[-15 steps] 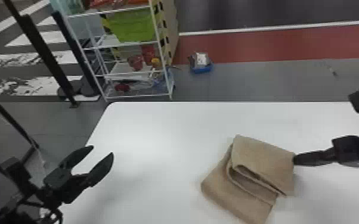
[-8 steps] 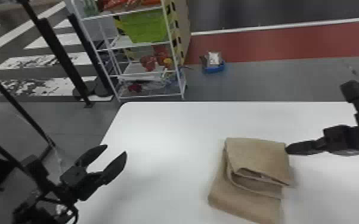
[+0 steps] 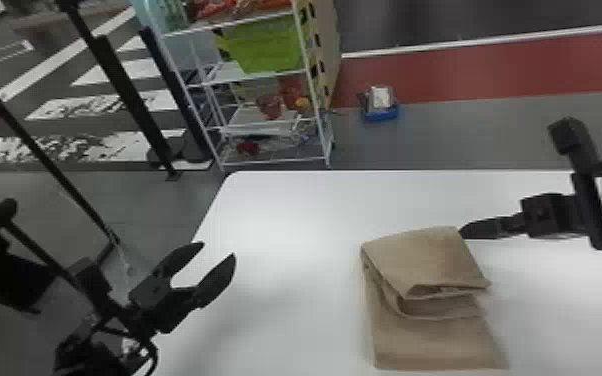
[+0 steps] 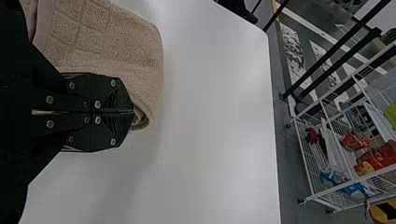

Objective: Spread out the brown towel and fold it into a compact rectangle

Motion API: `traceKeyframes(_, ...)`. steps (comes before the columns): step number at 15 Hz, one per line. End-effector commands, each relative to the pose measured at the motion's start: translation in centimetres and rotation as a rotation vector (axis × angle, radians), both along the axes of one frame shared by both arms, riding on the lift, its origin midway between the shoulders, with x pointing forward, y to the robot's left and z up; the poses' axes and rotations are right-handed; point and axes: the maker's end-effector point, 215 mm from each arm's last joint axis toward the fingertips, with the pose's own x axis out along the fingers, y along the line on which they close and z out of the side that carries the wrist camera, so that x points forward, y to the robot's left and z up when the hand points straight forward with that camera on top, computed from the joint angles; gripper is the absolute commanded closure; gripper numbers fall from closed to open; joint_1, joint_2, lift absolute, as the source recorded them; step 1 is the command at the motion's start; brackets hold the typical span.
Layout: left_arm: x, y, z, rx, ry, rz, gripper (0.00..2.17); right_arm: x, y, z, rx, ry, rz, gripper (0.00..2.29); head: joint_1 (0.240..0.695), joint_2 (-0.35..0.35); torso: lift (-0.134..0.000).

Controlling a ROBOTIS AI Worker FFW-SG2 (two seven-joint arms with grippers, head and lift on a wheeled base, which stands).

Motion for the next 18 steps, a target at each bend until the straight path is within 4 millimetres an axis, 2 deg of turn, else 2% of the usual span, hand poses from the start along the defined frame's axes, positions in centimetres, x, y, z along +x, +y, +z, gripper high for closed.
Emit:
traceKeyframes(1,-0.5,0.7,0.2,-0.003,-0.004,0.013,0.05,-2.2,-2.1,-0.7,-0.120,-0.041,0.061,0.98,0.695,0.334,-0.124)
traceKeyframes(2,-0.6,1.0,0.0,-0.006,-0.001,0.019,0.05,-3.0,-3.3,-1.0,-0.207,-0.107,0.126,0.40,0.695,0.343,-0.124)
traceKeyframes(3,-0.6,1.2,0.1,-0.007,-0.004,0.023,0.05,-3.4,-3.7,-0.3,-0.274,-0.231,0.222,0.12,0.695,0.344,-0.124)
traceKeyframes(6,-0.4,1.2,0.3,-0.009,-0.010,0.022,0.05,-4.5,-1.2,4.3,-0.297,-0.505,0.419,0.12,0.695,0.343,-0.124)
traceKeyframes(8,-0.5,1.2,0.2,-0.011,-0.007,0.022,0.05,-6.2,0.7,4.2,-0.371,-0.538,0.534,0.13,0.695,0.350,-0.124)
traceKeyframes(10,-0.8,1.5,0.1,-0.007,-0.003,0.026,0.05,-7.3,1.7,3.5,-0.467,-0.575,0.634,0.14,0.695,0.350,-0.124)
traceKeyframes(13,-1.0,1.7,0.2,-0.009,-0.004,0.030,0.05,-8.7,4.1,2.9,-0.508,-0.631,0.755,0.19,0.695,0.350,-0.124)
traceKeyframes(16,-1.0,1.7,0.2,-0.005,-0.003,0.029,0.05,-8.8,4.9,3.0,-0.525,-0.653,0.803,0.19,0.695,0.350,-0.124)
traceKeyframes(18,-1.3,1.8,0.1,-0.010,0.010,0.033,0.05,-9.7,5.8,2.6,-0.543,-0.671,0.877,0.19,0.695,0.350,-0.124)
